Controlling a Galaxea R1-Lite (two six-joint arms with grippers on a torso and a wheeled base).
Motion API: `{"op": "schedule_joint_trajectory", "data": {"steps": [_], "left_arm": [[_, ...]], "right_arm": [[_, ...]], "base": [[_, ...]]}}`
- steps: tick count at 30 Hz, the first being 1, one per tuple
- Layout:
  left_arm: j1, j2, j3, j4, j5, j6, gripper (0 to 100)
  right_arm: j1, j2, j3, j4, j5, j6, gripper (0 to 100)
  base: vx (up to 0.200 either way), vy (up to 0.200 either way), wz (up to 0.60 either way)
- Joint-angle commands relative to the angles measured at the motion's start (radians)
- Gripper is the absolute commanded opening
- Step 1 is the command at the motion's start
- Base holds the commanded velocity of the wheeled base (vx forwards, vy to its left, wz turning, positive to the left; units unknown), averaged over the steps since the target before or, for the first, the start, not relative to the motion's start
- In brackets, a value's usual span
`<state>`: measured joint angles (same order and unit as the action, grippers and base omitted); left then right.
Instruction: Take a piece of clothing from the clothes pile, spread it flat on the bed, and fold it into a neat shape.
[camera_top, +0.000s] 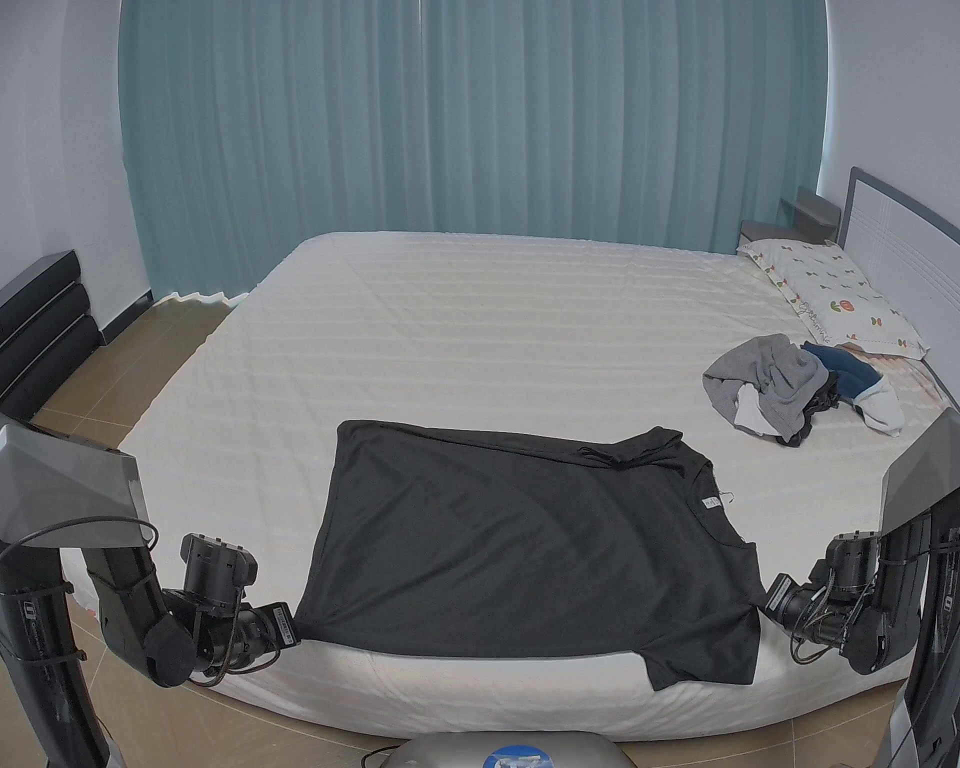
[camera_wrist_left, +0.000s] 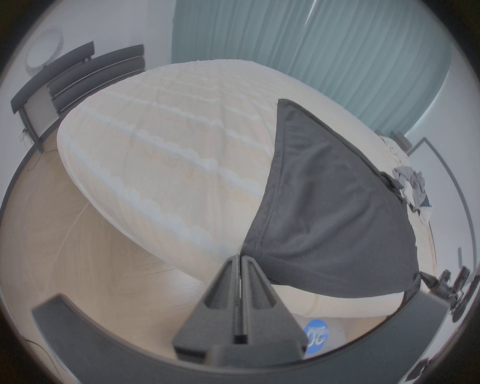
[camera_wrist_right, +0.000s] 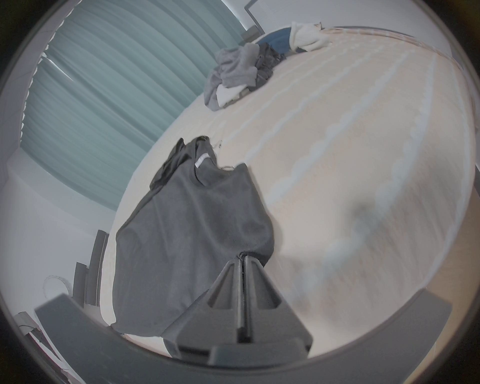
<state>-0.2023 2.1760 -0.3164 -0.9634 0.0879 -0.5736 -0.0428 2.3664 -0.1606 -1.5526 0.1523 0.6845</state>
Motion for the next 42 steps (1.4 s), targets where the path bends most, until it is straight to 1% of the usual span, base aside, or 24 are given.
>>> {"op": "schedule_joint_trajectory", "data": {"steps": [1, 3, 7, 9, 12, 13, 18, 21, 25, 27, 28, 29, 32, 33, 35, 37, 42], "left_arm": [[0.006, 0.024, -0.044, -0.005, 0.004, -0.051, 0], [0.006, 0.039, -0.059, -0.021, 0.007, -0.077, 0], [0.008, 0.065, -0.066, -0.061, 0.007, -0.091, 0], [0.006, 0.090, -0.066, -0.094, 0.010, -0.094, 0], [0.004, 0.107, -0.064, -0.104, 0.012, -0.094, 0], [0.004, 0.107, -0.064, -0.104, 0.012, -0.094, 0], [0.004, 0.107, -0.064, -0.104, 0.010, -0.094, 0], [0.001, 0.107, -0.061, -0.104, 0.010, -0.094, 0], [0.001, 0.105, -0.059, -0.104, 0.012, -0.094, 0], [0.001, 0.105, -0.058, -0.104, 0.012, -0.095, 0], [0.001, 0.105, -0.058, -0.104, 0.012, -0.095, 0], [0.001, 0.105, -0.058, -0.104, 0.012, -0.094, 0], [0.001, 0.105, -0.056, -0.106, 0.012, -0.094, 0], [0.001, 0.105, -0.056, -0.106, 0.012, -0.092, 0], [0.001, 0.105, -0.055, -0.106, 0.012, -0.092, 0], [0.001, 0.104, -0.053, -0.106, 0.012, -0.092, 0], [0.001, 0.104, -0.053, -0.106, 0.012, -0.091, 0]], "right_arm": [[0.000, -0.041, -0.074, -0.009, -0.004, 0.000, 0], [0.006, -0.056, -0.109, 0.005, -0.004, 0.000, 0], [0.023, -0.041, -0.148, 0.025, -0.004, 0.000, 0], [0.029, -0.009, -0.191, 0.028, -0.002, 0.000, 0], [0.034, 0.033, -0.200, 0.025, 0.003, -0.002, 0], [0.043, 0.040, -0.200, 0.020, 0.004, -0.002, 100], [0.046, 0.039, -0.200, -0.009, 0.004, 0.001, 100], [0.034, -0.021, -0.178, -0.011, 0.013, 0.007, 100], [0.023, -0.085, -0.122, -0.011, 0.026, -0.005, 100], [0.023, -0.111, -0.066, -0.009, 0.050, -0.016, 100], [0.023, -0.111, -0.066, -0.009, 0.050, -0.016, 100], [0.023, -0.119, -0.010, -0.009, 0.079, -0.048, 100], [0.020, -0.108, 0.050, -0.009, 0.093, -0.112, 100], [0.021, -0.098, 0.084, -0.009, 0.104, -0.143, 100], [0.023, -0.078, 0.119, -0.011, 0.135, -0.177, 100], [0.032, -0.067, 0.128, -0.011, 0.147, -0.184, 100], [0.054, 0.014, 0.108, -0.012, 0.147, -0.181, 100]], "base": [[0.000, 0.000, 0.00], [0.000, 0.000, 0.00], [0.000, 0.000, 0.00], [0.000, 0.000, 0.00], [0.000, 0.000, 0.00], [0.000, 0.000, 0.00], [0.000, 0.000, 0.00], [0.000, 0.000, 0.00], [0.000, 0.000, 0.00], [0.000, 0.000, 0.00], [0.000, 0.000, 0.00], [0.000, 0.000, 0.00], [0.000, 0.000, 0.00], [0.000, 0.000, 0.00], [0.000, 0.000, 0.00], [0.000, 0.000, 0.00], [0.000, 0.000, 0.00]]}}
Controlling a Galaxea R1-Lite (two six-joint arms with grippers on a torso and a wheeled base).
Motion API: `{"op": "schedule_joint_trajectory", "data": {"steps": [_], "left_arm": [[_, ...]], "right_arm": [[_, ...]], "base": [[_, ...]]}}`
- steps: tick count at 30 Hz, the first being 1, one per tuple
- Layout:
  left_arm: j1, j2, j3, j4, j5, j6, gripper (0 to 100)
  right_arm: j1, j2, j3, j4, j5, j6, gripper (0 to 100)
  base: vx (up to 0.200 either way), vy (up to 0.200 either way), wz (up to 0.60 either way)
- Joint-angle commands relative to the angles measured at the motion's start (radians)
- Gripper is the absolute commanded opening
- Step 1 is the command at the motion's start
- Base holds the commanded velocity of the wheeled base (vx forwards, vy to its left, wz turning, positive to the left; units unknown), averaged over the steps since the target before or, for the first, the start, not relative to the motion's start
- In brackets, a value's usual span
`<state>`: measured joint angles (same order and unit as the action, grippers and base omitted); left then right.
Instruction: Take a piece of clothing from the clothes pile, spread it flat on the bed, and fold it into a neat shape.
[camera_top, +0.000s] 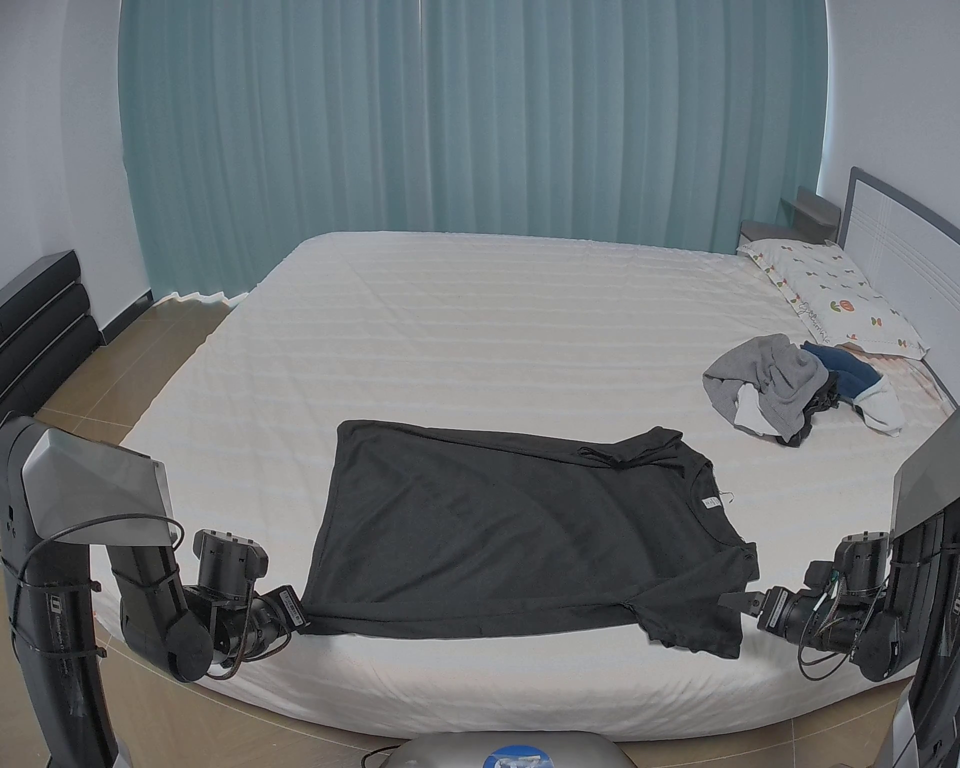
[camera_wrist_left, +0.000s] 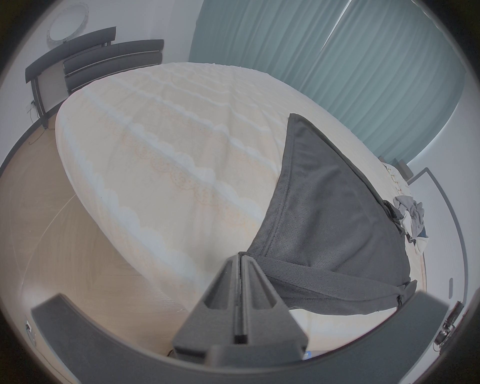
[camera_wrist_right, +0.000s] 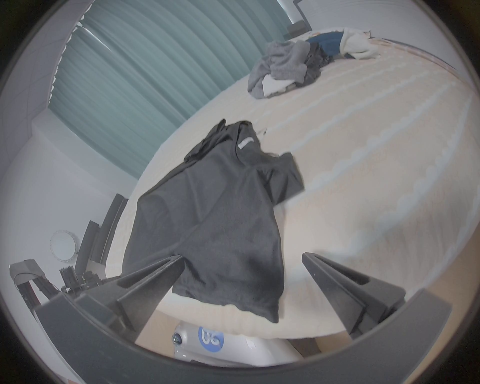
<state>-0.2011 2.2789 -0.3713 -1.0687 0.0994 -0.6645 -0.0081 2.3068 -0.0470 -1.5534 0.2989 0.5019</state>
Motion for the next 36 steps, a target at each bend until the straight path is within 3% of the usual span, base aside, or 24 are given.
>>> {"op": "schedule_joint_trajectory", "data": {"steps": [1, 7, 8, 13, 16, 23, 30, 33, 36], "left_arm": [[0.000, -0.001, 0.002, 0.000, 0.000, 0.000, 0], [0.000, 0.002, 0.000, 0.000, 0.000, -0.001, 0], [0.000, 0.004, 0.000, 0.000, 0.000, -0.001, 0], [0.000, 0.002, 0.003, 0.000, 0.000, -0.001, 0], [0.000, 0.004, 0.009, 0.000, -0.001, 0.003, 0], [0.002, -0.004, 0.045, -0.002, -0.001, 0.045, 0], [0.012, -0.010, 0.071, -0.002, -0.001, 0.109, 0], [0.017, -0.021, 0.091, -0.002, 0.000, 0.146, 0], [0.026, -0.045, 0.115, 0.003, 0.002, 0.184, 0]], "right_arm": [[0.020, 0.082, -0.011, -0.011, 0.000, 0.001, 100], [0.037, 0.089, -0.039, -0.010, -0.003, 0.007, 100], [0.046, 0.092, -0.040, -0.008, -0.006, 0.009, 0], [0.065, 0.102, -0.022, -0.008, -0.030, 0.000, 0], [0.046, 0.085, 0.019, -0.008, -0.077, -0.005, 0], [-0.010, 0.049, 0.047, 0.018, -0.083, -0.039, 0], [-0.004, -0.113, 0.047, 0.299, -0.075, -0.129, 0], [-0.012, -0.199, 0.047, 0.489, -0.078, -0.200, 0], [-0.012, -0.236, 0.047, 0.585, -0.078, -0.214, 0]], "base": [[0.000, 0.000, 0.00], [0.000, 0.000, 0.00], [0.000, 0.000, 0.00], [0.000, 0.000, 0.00], [0.000, 0.000, 0.00], [0.000, 0.000, 0.00], [0.000, 0.000, 0.00], [0.000, 0.000, 0.00], [0.000, 0.000, 0.00]]}}
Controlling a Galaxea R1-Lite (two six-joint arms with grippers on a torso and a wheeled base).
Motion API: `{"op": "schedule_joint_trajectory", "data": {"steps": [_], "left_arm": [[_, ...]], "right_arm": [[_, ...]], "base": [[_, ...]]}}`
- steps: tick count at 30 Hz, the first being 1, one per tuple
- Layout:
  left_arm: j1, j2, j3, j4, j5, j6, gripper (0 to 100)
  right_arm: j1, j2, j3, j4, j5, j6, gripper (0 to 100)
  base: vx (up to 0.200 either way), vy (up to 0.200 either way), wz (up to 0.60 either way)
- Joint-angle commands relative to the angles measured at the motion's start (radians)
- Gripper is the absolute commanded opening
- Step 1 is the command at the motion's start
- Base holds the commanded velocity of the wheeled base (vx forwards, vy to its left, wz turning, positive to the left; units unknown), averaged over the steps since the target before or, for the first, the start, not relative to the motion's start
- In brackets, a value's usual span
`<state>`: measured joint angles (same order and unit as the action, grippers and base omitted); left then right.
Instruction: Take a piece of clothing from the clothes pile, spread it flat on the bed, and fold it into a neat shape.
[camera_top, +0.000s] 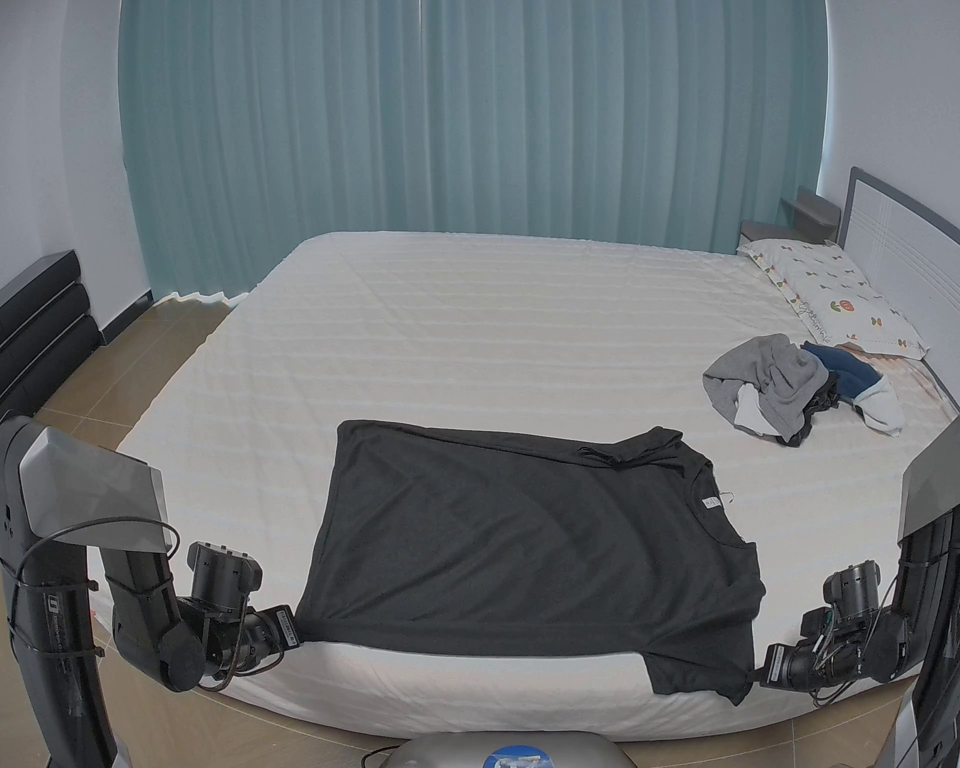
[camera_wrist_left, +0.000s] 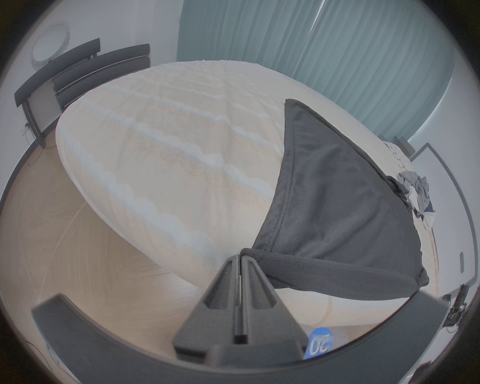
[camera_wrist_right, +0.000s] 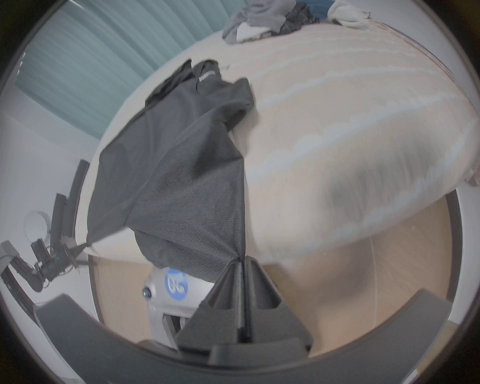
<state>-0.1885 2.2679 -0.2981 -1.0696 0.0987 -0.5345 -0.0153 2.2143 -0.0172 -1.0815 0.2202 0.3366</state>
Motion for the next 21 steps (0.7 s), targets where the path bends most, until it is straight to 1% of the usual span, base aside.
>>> {"op": "schedule_joint_trajectory", "data": {"steps": [1, 4, 7, 8, 11, 17, 21], "left_arm": [[0.017, -0.042, 0.051, 0.005, 0.003, 0.074, 0], [0.026, -0.053, 0.086, 0.008, 0.004, 0.134, 0], [0.034, -0.053, 0.100, 0.008, 0.006, 0.160, 0], [0.038, -0.051, 0.106, 0.008, 0.006, 0.176, 0], [0.040, -0.042, 0.108, 0.008, 0.024, 0.183, 0], [0.038, -0.037, 0.123, 0.002, 0.030, 0.203, 0], [0.038, -0.037, 0.117, -0.001, 0.027, 0.200, 0]], "right_arm": [[-0.005, -0.145, 0.017, 0.129, -0.001, -0.050, 0], [0.003, -0.136, 0.017, 0.163, -0.010, -0.053, 0], [0.009, -0.131, 0.017, 0.195, -0.016, -0.060, 0], [0.025, -0.131, 0.017, 0.233, -0.025, -0.071, 0], [0.044, -0.131, 0.017, 0.267, -0.039, -0.077, 0], [0.067, -0.114, 0.017, 0.259, -0.044, -0.077, 0], [0.075, -0.107, 0.017, 0.247, -0.048, -0.077, 0]], "base": [[0.000, 0.000, 0.00], [0.000, 0.000, 0.00], [0.000, 0.000, 0.00], [0.000, 0.000, 0.00], [0.000, 0.000, 0.00], [0.000, 0.000, 0.00], [0.000, 0.000, 0.00]]}}
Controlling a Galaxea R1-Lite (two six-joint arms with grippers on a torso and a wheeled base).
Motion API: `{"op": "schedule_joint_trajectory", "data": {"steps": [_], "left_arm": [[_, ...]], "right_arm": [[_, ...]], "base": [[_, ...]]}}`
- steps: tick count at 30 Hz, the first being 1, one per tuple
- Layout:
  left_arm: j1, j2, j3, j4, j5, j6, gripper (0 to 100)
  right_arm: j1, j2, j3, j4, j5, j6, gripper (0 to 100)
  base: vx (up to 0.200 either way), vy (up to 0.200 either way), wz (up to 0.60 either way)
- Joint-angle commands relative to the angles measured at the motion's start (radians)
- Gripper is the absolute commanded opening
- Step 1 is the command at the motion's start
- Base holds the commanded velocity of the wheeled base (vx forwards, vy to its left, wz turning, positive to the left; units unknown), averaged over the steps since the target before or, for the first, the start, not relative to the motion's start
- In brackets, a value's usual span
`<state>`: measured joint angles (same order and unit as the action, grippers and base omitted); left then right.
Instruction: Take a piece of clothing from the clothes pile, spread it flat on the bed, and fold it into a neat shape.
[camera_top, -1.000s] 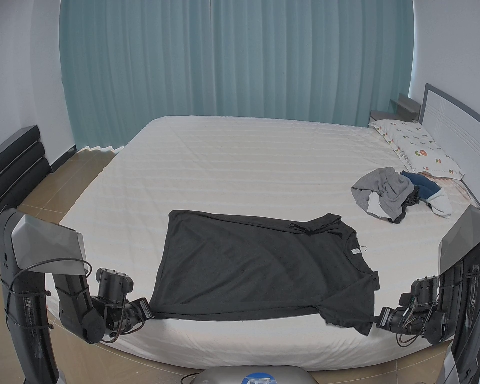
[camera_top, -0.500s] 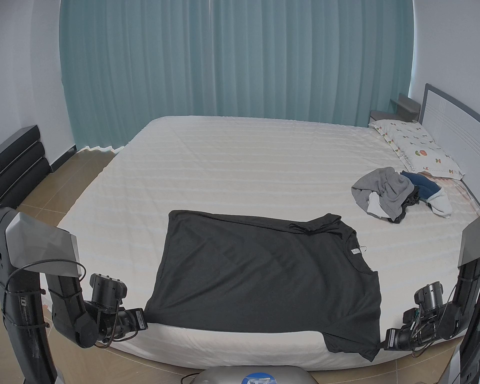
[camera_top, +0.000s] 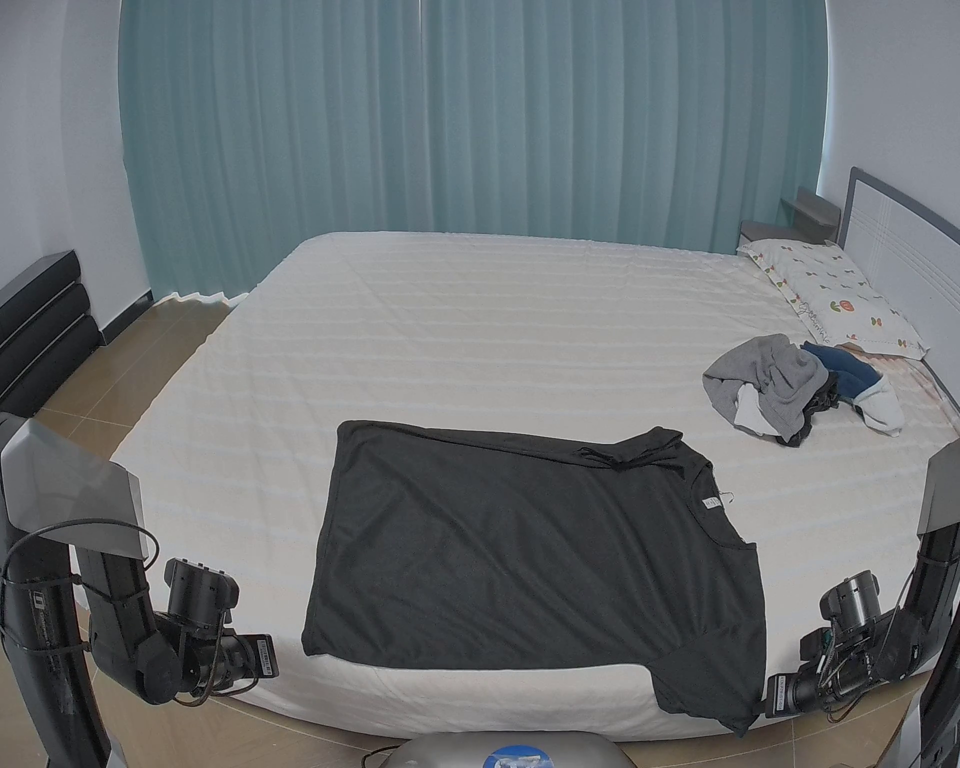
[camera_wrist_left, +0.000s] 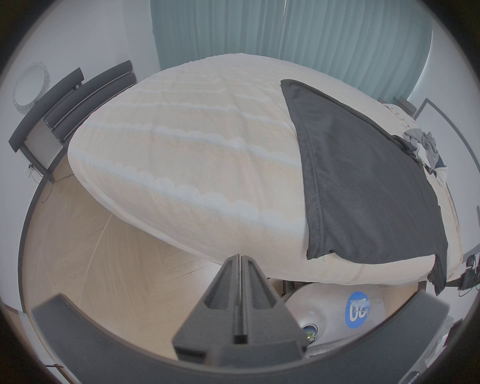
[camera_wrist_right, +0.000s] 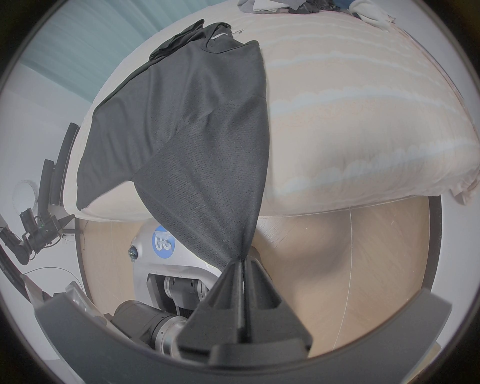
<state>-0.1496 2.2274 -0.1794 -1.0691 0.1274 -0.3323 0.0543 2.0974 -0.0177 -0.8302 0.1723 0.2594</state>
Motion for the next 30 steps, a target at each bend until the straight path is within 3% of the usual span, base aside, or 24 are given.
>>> {"op": "schedule_joint_trajectory", "data": {"steps": [1, 3, 4, 9, 14, 16, 19, 27, 28, 30], "left_arm": [[-0.001, 0.001, -0.003, -0.002, -0.002, -0.005, 0], [-0.002, -0.002, -0.009, -0.003, -0.006, -0.011, 0], [-0.001, -0.003, -0.011, -0.003, -0.008, -0.011, 0], [-0.001, -0.011, -0.011, -0.025, -0.026, -0.016, 0], [-0.005, -0.028, -0.011, -0.091, -0.060, -0.060, 0], [-0.008, -0.032, -0.003, -0.155, -0.080, -0.062, 0], [-0.010, -0.029, -0.005, -0.193, -0.094, -0.068, 0], [-0.028, -0.029, -0.055, -0.199, -0.095, -0.217, 0], [-0.048, -0.026, -0.065, -0.198, -0.095, -0.271, 0], [-0.070, -0.020, -0.068, -0.199, -0.094, -0.286, 0]], "right_arm": [[0.006, 0.010, 0.018, -0.007, -0.001, 0.000, 0], [0.006, 0.027, 0.018, -0.030, -0.010, 0.001, 0], [0.004, 0.038, 0.018, -0.049, -0.014, 0.001, 100], [-0.008, 0.032, 0.018, -0.112, -0.007, 0.024, 100], [-0.031, -0.005, 0.018, -0.276, -0.005, 0.127, 100], [-0.031, -0.002, 0.016, -0.434, -0.005, 0.202, 100], [-0.025, 0.021, 0.005, -0.555, -0.007, 0.213, 100], [-0.019, 0.044, -0.139, -0.583, -0.016, 0.230, 100], [-0.010, 0.065, -0.174, -0.581, -0.016, 0.232, 100], [0.007, 0.090, -0.208, -0.583, -0.017, 0.233, 100]], "base": [[0.000, 0.000, 0.00], [0.000, 0.000, 0.00], [0.000, 0.000, 0.00], [0.000, 0.000, 0.00], [0.000, 0.000, 0.00], [0.000, 0.000, 0.00], [0.000, 0.000, 0.00], [0.000, 0.000, 0.00], [0.000, 0.000, 0.00], [0.000, 0.000, 0.00]]}}
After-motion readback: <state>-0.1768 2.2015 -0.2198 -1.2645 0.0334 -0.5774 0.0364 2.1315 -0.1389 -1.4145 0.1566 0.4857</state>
